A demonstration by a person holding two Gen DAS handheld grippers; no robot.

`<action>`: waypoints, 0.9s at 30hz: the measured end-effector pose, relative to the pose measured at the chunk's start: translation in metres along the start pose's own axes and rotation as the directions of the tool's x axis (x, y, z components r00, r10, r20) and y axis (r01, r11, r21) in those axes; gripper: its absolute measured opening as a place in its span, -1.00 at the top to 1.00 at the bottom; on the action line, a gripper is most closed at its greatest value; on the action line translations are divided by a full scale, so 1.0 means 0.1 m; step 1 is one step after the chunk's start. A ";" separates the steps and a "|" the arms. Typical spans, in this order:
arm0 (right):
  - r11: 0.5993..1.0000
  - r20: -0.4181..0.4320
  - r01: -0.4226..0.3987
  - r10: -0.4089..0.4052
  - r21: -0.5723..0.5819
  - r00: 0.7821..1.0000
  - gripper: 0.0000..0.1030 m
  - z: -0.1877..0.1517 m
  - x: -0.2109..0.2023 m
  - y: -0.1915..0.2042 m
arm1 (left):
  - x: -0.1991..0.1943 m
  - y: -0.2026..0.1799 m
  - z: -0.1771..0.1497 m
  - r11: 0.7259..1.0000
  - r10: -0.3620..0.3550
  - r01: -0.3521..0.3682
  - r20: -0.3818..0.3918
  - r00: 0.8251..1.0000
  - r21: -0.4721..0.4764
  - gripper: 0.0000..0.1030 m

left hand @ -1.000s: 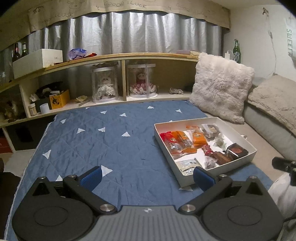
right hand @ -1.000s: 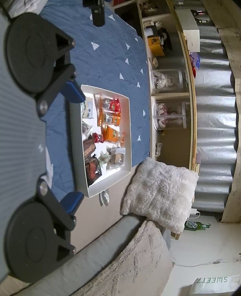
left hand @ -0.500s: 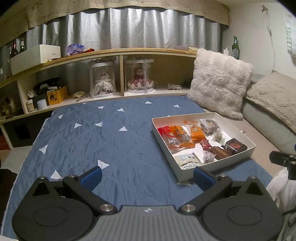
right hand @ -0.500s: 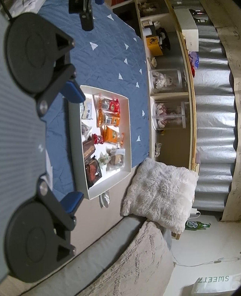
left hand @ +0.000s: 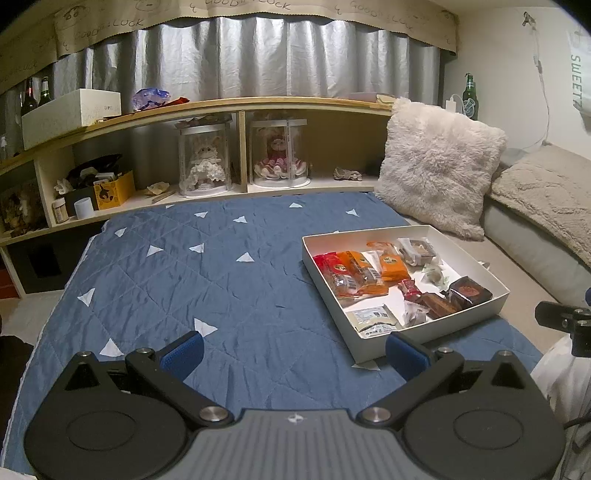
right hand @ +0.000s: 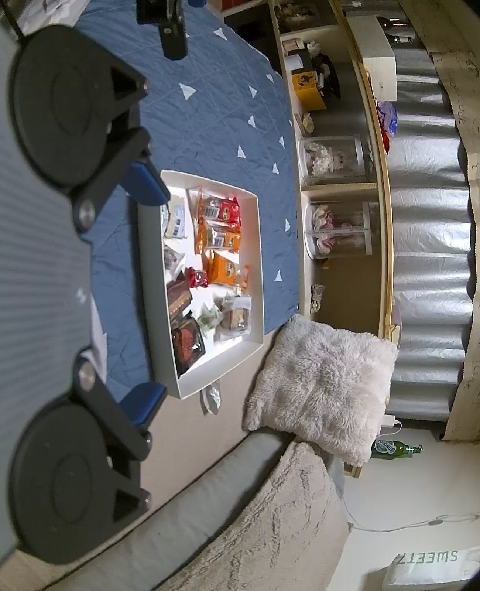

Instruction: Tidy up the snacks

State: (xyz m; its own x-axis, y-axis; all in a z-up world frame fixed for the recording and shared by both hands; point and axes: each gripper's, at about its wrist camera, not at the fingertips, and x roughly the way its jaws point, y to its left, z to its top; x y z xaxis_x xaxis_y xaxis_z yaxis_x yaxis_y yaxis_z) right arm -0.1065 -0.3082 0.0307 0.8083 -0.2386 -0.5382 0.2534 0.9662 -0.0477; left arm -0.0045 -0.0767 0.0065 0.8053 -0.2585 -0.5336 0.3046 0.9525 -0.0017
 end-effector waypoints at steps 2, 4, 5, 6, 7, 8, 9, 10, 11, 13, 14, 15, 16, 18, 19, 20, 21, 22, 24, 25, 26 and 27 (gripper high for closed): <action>1.000 0.000 0.002 -0.002 0.005 1.000 -0.99 0.00 0.00 0.01 | 0.00 0.00 0.00 1.000 -0.001 0.001 0.000 1.000 -0.001 -1.00; 1.000 -0.001 0.003 -0.003 0.006 1.000 -0.99 -0.01 0.00 0.01 | 0.00 0.00 0.00 1.000 0.000 0.000 0.000 1.000 0.000 -1.00; 1.000 -0.001 0.003 -0.003 0.006 1.000 -0.99 -0.01 0.00 0.01 | 0.00 0.00 0.00 1.000 -0.001 0.001 0.001 1.000 0.000 -1.00; 1.000 -0.001 0.004 -0.004 0.006 1.000 -0.99 0.00 0.00 0.01 | 0.00 0.00 0.00 1.000 0.000 0.000 0.001 1.000 0.000 -1.00; 1.000 -0.001 0.004 -0.004 0.007 1.000 -0.99 -0.01 -0.01 0.02 | 0.00 -0.01 0.00 1.000 0.000 0.000 0.001 1.000 0.000 -1.00; 1.000 -0.001 0.003 -0.003 0.007 1.000 -0.99 -0.01 -0.01 0.02 | 0.00 -0.01 0.00 1.000 0.000 0.000 0.001 1.000 0.000 -1.00; 1.000 -0.001 0.004 -0.004 0.007 1.000 -0.99 -0.01 -0.01 0.02 | 0.00 -0.01 0.00 1.000 0.000 0.000 0.001 1.000 -0.001 -1.00; 1.000 -0.001 0.004 -0.004 0.007 1.000 -0.99 -0.01 -0.01 0.02 | 0.00 -0.01 0.00 1.000 0.000 0.000 0.001 1.000 -0.001 -1.00; 1.000 -0.001 0.003 -0.003 0.007 1.000 -0.99 -0.01 0.00 0.01 | 0.00 -0.02 0.00 1.000 0.000 0.000 0.001 1.000 -0.001 -1.00; 1.000 -0.001 0.003 -0.003 0.007 1.000 -0.99 -0.01 0.00 0.01 | 0.00 -0.01 0.00 1.000 0.000 0.000 0.001 1.000 0.000 -1.00; 1.000 -0.001 0.003 -0.003 0.007 1.000 -0.99 -0.01 0.00 0.01 | 0.00 -0.02 0.00 1.000 0.000 0.000 0.001 1.000 0.000 -1.00; 1.000 -0.001 0.003 -0.003 0.006 1.000 -0.99 -0.01 0.00 0.01 | 0.00 -0.02 0.00 1.000 0.000 0.000 0.001 1.000 0.000 -1.00; 1.000 -0.001 0.003 -0.003 0.007 1.000 -0.99 -0.01 0.00 0.01 | 0.00 -0.02 0.00 1.000 0.001 -0.001 0.001 1.000 0.000 -1.00; 1.000 -0.001 0.003 -0.003 0.006 1.000 -0.99 0.00 0.00 0.01 | 0.00 -0.02 0.00 1.000 0.000 0.000 0.001 1.000 -0.001 -1.00; 1.000 -0.001 0.003 -0.003 0.006 1.000 -0.99 -0.01 0.00 0.01 | 0.00 -0.02 0.00 1.000 0.001 -0.001 0.001 1.000 -0.001 -1.00; 1.000 -0.001 0.003 -0.003 0.006 1.000 -0.99 0.00 0.00 0.01 | 0.00 -0.02 0.00 1.000 0.001 -0.001 0.001 1.000 0.000 -1.00; 1.000 -0.001 0.003 -0.003 0.007 1.000 -0.99 -0.01 0.00 0.01 | 0.00 -0.02 0.00 1.000 0.002 -0.002 0.001 1.000 -0.001 -1.00; 1.000 -0.001 0.003 -0.003 0.007 1.000 -0.99 0.00 0.00 0.02 | 0.00 -0.02 0.00 1.000 0.001 -0.001 0.001 1.000 -0.001 -1.00; 1.000 -0.001 0.003 -0.003 0.007 1.000 -0.99 -0.01 0.00 0.02 | -0.01 -0.02 0.00 1.000 0.000 0.000 0.002 1.000 -0.001 -1.00; 1.000 -0.001 0.004 -0.004 0.007 1.000 -0.99 -0.01 -0.01 0.02 | 0.00 -0.02 0.00 1.000 0.001 -0.001 0.003 1.000 0.000 -1.00; 1.000 -0.001 0.004 -0.004 0.007 1.000 -0.99 -0.01 -0.01 0.02 | 0.00 -0.02 0.00 1.000 0.002 -0.002 0.003 1.000 0.001 -1.00; 1.000 -0.001 0.004 -0.004 0.007 1.000 -0.99 -0.01 0.00 0.02 | 0.00 -0.02 0.00 1.000 0.002 -0.002 0.003 1.000 0.001 -1.00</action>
State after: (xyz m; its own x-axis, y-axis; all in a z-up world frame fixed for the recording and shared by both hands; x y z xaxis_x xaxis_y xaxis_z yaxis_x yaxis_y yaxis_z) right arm -0.1067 -0.3063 0.0304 0.8071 -0.2420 -0.5385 0.2601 0.9646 -0.0437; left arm -0.0054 -0.0784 0.0064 0.8075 -0.2570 -0.5309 0.3033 0.9529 0.0001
